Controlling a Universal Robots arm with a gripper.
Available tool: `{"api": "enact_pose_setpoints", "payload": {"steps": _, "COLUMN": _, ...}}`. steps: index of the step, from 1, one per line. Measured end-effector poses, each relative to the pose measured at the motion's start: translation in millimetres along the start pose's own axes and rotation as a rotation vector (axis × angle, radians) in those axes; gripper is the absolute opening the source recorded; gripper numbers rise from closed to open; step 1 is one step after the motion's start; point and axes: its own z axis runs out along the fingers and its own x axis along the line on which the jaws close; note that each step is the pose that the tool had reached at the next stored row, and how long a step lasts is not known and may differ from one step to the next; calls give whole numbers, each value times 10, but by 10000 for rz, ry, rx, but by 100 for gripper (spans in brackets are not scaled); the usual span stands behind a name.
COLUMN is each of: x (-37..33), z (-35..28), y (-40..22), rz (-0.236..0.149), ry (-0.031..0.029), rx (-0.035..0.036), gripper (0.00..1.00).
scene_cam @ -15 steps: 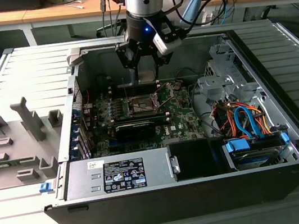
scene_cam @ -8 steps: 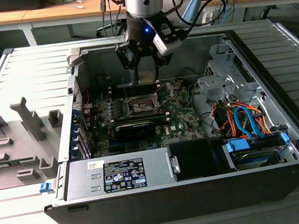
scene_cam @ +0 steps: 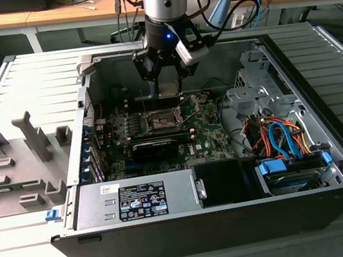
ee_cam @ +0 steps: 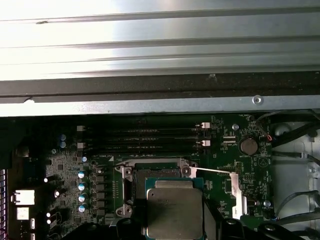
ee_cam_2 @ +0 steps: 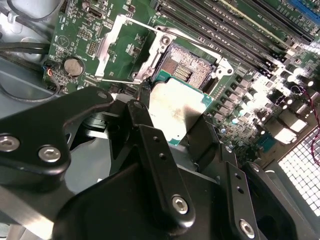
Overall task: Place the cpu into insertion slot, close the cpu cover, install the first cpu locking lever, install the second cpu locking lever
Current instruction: 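Place the cpu into insertion slot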
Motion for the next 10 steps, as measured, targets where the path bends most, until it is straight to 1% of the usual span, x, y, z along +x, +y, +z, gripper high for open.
{"api": "enact_pose_setpoints", "payload": {"steps": 10, "x": 1, "z": 19, "y": -37, "rz": 1, "ry": -1, "rx": 0, "gripper": 55}}
